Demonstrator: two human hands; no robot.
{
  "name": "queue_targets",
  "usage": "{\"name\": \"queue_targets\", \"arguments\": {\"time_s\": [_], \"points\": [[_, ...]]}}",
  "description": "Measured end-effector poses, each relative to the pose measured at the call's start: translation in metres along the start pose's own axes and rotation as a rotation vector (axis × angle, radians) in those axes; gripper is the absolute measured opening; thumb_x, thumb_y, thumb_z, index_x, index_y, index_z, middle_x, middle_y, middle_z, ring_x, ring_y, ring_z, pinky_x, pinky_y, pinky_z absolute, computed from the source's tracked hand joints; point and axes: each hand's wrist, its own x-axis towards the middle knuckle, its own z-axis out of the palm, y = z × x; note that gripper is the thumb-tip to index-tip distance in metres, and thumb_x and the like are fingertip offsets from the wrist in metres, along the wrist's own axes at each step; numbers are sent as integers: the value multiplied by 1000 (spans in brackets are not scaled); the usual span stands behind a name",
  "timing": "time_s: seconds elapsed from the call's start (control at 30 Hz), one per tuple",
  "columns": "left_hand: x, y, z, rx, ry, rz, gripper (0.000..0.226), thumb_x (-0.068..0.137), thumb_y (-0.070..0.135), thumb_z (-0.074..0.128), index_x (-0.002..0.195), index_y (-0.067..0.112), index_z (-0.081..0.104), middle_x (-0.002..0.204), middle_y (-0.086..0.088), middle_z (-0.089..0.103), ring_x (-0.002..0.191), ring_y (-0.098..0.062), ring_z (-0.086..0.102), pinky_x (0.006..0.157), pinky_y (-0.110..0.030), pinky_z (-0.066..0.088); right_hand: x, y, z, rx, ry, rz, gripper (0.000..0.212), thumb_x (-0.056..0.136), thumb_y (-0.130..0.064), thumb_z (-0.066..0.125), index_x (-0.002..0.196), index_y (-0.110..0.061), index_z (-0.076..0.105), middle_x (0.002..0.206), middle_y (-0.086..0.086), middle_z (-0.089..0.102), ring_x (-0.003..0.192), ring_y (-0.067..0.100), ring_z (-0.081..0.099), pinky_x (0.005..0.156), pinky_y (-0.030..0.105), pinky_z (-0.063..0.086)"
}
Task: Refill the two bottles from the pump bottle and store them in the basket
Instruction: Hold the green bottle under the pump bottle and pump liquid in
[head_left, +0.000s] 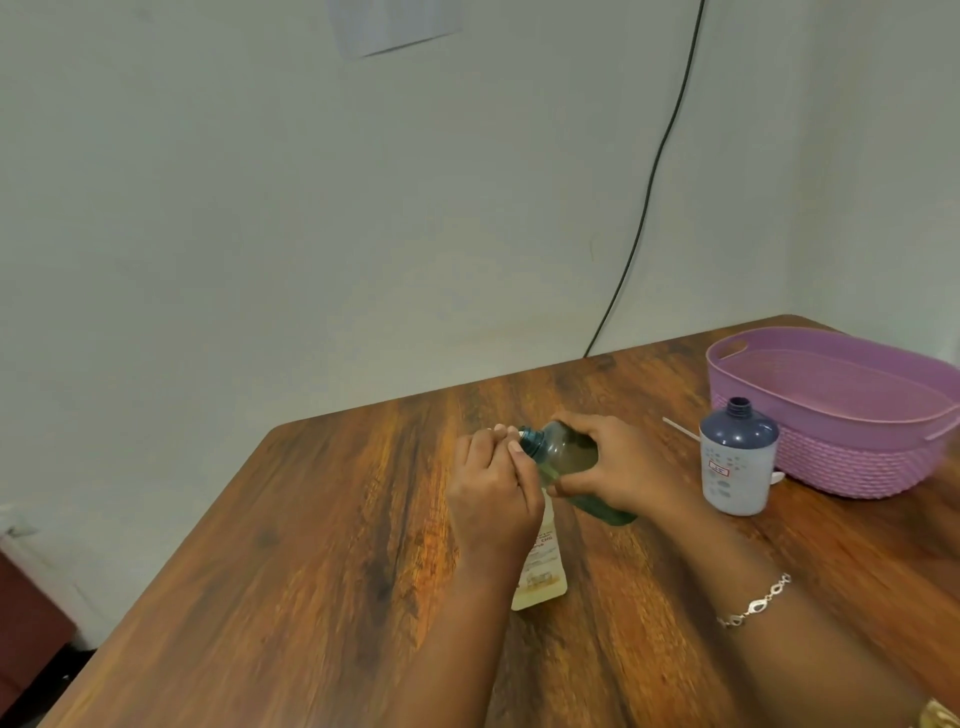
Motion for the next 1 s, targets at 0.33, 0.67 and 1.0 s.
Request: {"name": "queue_targets", "arguments": {"time_s": [0.33, 0.67, 1.0], "points": [[7, -2, 0, 2, 26, 2, 35, 88, 13, 39, 72, 1, 68, 70, -7, 62, 63, -16, 53, 59, -17, 33, 1, -7, -6, -21, -3, -48, 71, 68, -28, 79, 131, -25, 47, 122, -5, 53, 105, 10, 47, 79, 22, 34], [21, 0, -7, -51, -3, -57, 40, 88, 17, 36, 63, 4, 64, 63, -4, 58, 60, -11, 45, 51, -11, 23, 3, -8, -10, 31, -8, -52, 76, 69, -25, 78, 136, -23, 42, 130, -2, 51, 109, 10, 45, 82, 21, 32], [9, -4, -3, -68, -5, -45, 37, 88, 15, 38, 69, 3, 67, 68, -4, 62, 61, -14, 52, 54, -17, 32, 4, 1, 0, 32, -13, -21, 76, 64, -29, 80, 132, -26, 47, 126, -5, 53, 108, 12, 48, 82, 24, 37]]}}
